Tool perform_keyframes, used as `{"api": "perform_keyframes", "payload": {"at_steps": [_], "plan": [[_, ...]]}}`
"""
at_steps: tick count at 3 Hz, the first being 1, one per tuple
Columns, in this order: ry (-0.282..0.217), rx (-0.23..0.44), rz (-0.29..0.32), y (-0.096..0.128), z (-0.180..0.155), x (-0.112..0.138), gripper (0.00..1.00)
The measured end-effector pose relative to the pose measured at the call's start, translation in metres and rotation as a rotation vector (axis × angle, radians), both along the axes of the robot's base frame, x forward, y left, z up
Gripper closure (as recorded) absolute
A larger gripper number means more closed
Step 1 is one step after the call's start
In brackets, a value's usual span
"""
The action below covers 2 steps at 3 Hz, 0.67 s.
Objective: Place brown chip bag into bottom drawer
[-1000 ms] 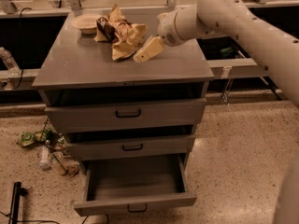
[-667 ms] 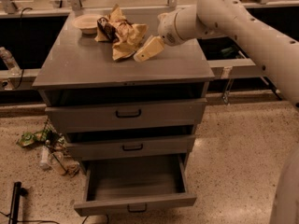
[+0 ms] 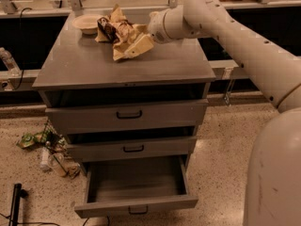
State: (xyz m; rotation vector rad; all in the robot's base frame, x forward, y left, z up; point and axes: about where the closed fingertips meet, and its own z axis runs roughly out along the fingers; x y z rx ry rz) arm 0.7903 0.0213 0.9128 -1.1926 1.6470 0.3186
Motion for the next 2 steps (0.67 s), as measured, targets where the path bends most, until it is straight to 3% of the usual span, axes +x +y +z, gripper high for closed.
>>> {"api": "perform_keyframes", "payload": {"at_steps": [1, 2], "plan": [[0.0, 0.029, -0.002, 0.01, -0.01, 0.023, 0.0], [0.006, 0.052, -0.002, 0.02, -0.021, 0.047, 0.22]]}}
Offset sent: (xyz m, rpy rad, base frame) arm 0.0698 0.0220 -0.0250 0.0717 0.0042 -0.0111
